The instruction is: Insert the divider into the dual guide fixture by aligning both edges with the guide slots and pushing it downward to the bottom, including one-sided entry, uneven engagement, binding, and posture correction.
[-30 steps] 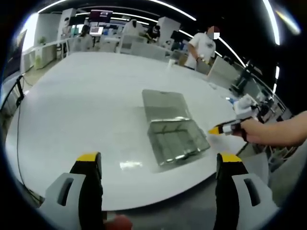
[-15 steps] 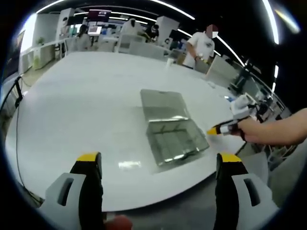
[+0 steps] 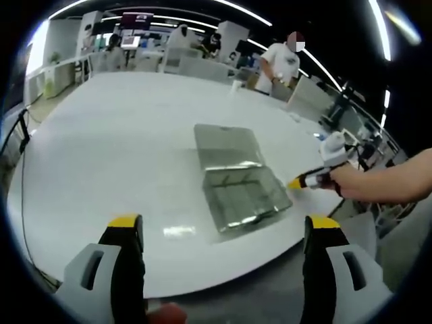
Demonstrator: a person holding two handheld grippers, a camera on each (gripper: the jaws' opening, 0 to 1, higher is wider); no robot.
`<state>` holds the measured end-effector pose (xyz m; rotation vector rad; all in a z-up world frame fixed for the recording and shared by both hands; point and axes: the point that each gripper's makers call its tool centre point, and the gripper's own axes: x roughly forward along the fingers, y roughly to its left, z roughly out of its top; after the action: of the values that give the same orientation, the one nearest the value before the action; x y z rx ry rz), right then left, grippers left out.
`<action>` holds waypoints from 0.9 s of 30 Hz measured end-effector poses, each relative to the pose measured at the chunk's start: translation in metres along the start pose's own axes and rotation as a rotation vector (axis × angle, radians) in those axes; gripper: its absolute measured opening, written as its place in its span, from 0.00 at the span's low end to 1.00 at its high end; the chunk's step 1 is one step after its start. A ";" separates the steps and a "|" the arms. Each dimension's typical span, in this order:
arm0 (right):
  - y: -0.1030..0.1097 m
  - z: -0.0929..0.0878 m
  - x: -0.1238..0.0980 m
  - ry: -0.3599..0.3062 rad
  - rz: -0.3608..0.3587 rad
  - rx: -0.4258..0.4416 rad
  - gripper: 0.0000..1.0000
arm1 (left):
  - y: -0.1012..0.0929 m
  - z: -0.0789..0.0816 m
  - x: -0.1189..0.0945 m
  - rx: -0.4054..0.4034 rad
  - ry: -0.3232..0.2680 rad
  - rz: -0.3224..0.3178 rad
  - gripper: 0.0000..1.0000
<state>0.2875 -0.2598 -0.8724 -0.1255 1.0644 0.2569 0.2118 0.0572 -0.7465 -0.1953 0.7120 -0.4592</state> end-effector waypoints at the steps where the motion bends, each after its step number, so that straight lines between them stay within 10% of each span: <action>1: 0.000 0.000 0.000 0.007 -0.008 -0.011 0.34 | -0.001 0.000 0.000 0.000 0.001 -0.004 0.97; 27: 0.000 0.002 0.003 0.018 0.012 -0.081 0.30 | -0.043 -0.005 0.006 0.081 0.056 -0.145 0.94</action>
<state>0.2904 -0.2589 -0.8746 -0.1950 1.0734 0.3100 0.1980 0.0163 -0.7402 -0.1588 0.7353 -0.6333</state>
